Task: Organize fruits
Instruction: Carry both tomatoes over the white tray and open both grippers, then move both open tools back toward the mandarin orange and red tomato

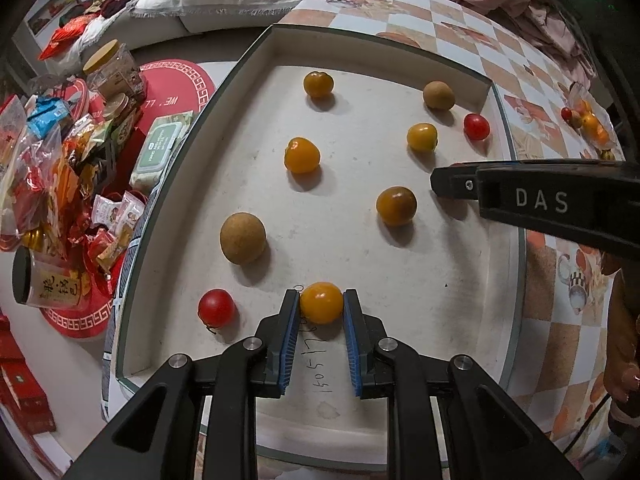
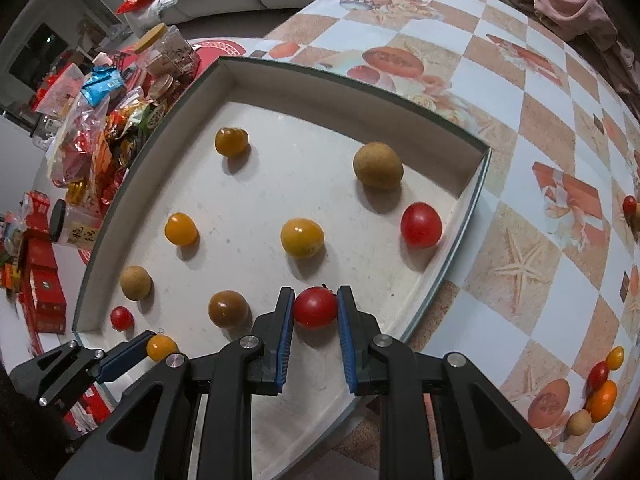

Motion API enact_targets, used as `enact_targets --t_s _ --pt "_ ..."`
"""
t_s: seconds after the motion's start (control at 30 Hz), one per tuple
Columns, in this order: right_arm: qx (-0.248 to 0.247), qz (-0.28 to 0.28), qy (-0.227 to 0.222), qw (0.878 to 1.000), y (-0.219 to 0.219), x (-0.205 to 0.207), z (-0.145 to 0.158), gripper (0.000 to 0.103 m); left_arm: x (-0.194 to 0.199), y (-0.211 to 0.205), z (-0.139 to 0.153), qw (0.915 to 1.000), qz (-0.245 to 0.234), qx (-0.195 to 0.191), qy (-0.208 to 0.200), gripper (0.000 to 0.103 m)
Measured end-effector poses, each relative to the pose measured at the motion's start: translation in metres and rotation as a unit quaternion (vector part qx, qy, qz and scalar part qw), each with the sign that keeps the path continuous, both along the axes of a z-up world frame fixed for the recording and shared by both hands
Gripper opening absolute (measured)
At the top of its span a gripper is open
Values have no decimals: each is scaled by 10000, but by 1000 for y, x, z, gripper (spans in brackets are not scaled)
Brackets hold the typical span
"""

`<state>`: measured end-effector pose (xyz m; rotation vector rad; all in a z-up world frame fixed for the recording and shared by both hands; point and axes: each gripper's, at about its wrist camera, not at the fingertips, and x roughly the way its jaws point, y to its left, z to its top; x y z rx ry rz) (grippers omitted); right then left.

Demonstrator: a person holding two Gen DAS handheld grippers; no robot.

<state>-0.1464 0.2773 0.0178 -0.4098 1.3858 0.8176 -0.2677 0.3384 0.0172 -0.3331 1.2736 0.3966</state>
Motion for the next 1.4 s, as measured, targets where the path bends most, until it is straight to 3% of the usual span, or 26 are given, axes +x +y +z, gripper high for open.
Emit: enact_targets --t_s 0.2,0.23,0.27,0.3,0.53,0.57,0.8,1.03,1.17,1.27,1.4 --pt "-54 117 -105 9999 4 -3 0 25 3 -4 0 9998 -91 176 100 27" --pt "-30 100 -73 9999 3 -1 0 26 3 -4 0 9996 -82 252 134 34" --pt "7 68 -13 10000 2 0 0 26 3 -4 0 9995 -70 286 145 50" --pt "45 31 42 10000 1 1 0 28 3 -3 1 9995 -50 282 139 57" --pt "500 -176 31 9986 -7 5 23 73 5 -1 4 9993 -69 317 198 60" --pt "572 -227 16 9981 -11 6 28 74 6 -3 6 9993 -96 320 193 60" --pt "715 -875 -165 9935 -61 23 55 74 23 -26 29 9977 -501 467 -6 60" --pt "270 -1938 -550 9791 -165 43 62 74 53 -72 48 9930 -1056 456 -263 60" --pt "-25 -2563 -680 9642 -224 54 57 74 69 -97 53 9895 -1347 394 -336 60" --pt "-193 -2925 -508 9547 -261 62 44 74 80 -116 51 9871 -1532 323 -336 60" --pt "-213 -2998 -358 9531 -276 73 31 73 87 -137 41 9851 -1683 227 -256 60"
